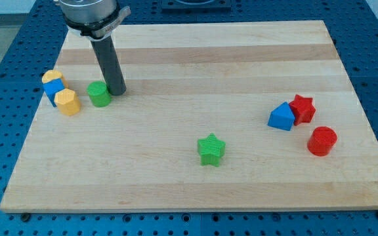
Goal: Place the arm towards the right center of the board
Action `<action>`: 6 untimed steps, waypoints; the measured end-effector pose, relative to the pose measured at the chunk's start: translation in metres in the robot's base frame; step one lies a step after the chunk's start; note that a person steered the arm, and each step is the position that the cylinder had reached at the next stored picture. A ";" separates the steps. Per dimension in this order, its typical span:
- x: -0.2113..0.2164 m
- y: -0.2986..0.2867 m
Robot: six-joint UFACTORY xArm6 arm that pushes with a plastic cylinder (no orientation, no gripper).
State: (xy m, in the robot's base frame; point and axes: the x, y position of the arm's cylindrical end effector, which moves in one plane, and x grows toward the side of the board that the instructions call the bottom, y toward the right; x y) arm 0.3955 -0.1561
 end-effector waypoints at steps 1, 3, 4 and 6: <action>0.000 -0.022; -0.021 -0.001; -0.046 0.095; -0.060 0.382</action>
